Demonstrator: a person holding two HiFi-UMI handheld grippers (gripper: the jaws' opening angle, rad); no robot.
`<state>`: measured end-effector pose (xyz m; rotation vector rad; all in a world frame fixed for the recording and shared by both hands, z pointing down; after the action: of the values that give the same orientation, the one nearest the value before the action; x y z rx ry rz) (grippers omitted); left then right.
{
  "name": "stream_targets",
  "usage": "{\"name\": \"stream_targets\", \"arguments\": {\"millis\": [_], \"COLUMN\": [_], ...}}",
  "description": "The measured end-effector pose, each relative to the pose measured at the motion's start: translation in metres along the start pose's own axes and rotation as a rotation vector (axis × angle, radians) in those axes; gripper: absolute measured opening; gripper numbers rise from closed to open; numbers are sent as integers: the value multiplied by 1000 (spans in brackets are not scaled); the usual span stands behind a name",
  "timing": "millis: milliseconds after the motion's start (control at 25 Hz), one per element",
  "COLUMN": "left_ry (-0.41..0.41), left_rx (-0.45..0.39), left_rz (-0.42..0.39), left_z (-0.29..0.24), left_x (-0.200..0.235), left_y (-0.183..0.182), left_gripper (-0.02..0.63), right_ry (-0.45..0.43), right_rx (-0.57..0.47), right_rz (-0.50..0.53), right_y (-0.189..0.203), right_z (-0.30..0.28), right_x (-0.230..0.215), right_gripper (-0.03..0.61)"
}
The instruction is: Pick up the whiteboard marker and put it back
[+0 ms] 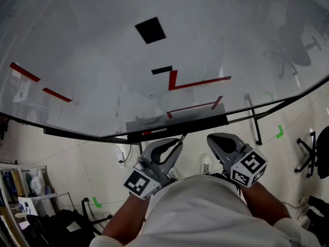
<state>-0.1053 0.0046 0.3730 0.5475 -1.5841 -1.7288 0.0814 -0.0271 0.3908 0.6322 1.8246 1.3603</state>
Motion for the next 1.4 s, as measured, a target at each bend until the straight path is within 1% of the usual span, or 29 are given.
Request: {"name": "stream_targets", "arguments": {"millis": [240,440,520,640,720,880,1040,1280,1400], "left_ry": [-2,-4,-14,-59,-89,-104,-95,-76,-45], "left_rx": [23,71,116,235,297,350,407,479,520], "left_rz": [-25,-66,-96,-139,-151,-146,-169,-228,-290], "left_z": [0,-4,-5,-7,-9,-12,-14,-17,-22], "left_x": [1,3,5,12,18,24,25,26,24], "left_y": [1,6,10,26,37,48,57,67,71], "left_gripper": [55,55,55,55,55,55,55,55,55], "right_ry": [0,9,12,15,16,16,25,33,36], "right_rx": [-1,0,0,0,1,-3,-5,-8,-8], "right_rz": [5,9,8,4,0,6,3,0,-3], "right_y": [-1,-2,-2,-1,1,-2,-1,0,1], "right_z": [2,3,4,5,5,6,8,9,9], "right_x": [0,-2,-3,-4,-4,-4,-6,-7,-7], "right_gripper": [2,2,2,2,2,2,2,2,2]}}
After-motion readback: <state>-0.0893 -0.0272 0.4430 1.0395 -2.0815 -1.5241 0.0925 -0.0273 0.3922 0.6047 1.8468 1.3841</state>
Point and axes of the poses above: the fingertips, and each gripper's own axes: z backward along the fingers, x to its left, y out of its underside, the point moved 7 cm from there along z, backward along the fingers, and after that the axes turned 10 degrees about -x, right-handed, at the moved point
